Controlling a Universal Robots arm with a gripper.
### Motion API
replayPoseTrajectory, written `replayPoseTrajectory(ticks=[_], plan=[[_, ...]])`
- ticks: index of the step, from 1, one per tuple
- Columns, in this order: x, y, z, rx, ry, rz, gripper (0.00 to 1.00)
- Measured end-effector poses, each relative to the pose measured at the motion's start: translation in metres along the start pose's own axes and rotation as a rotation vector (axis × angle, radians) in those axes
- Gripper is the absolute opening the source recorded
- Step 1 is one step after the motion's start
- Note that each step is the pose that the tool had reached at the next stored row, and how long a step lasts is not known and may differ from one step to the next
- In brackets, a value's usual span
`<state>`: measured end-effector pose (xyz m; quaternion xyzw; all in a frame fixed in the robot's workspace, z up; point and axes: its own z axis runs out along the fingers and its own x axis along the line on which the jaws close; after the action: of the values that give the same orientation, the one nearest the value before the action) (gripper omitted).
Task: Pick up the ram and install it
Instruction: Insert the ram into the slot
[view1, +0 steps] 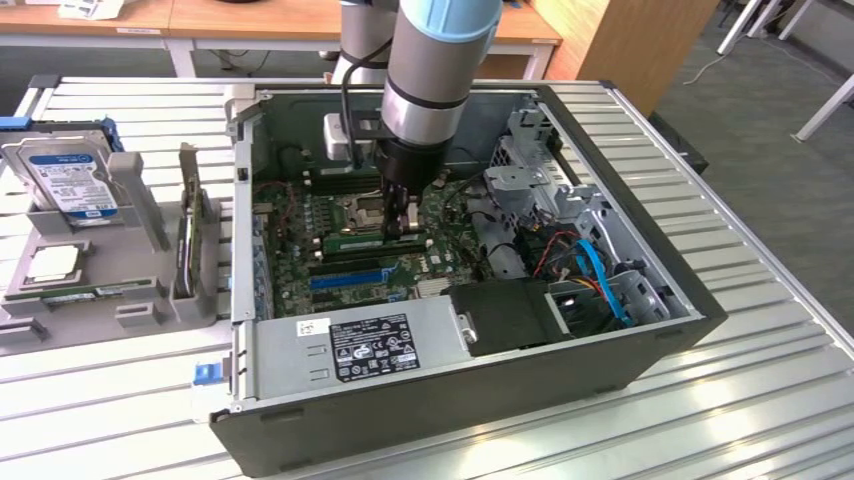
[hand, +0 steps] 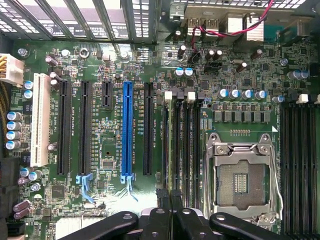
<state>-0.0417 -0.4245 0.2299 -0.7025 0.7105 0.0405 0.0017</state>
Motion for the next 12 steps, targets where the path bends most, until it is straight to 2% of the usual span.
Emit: replayPoseTrajectory(ticks=[12], plan=[[0.0002,-0.0001,0.0025,0.0,0.0,0.0,0.11]])
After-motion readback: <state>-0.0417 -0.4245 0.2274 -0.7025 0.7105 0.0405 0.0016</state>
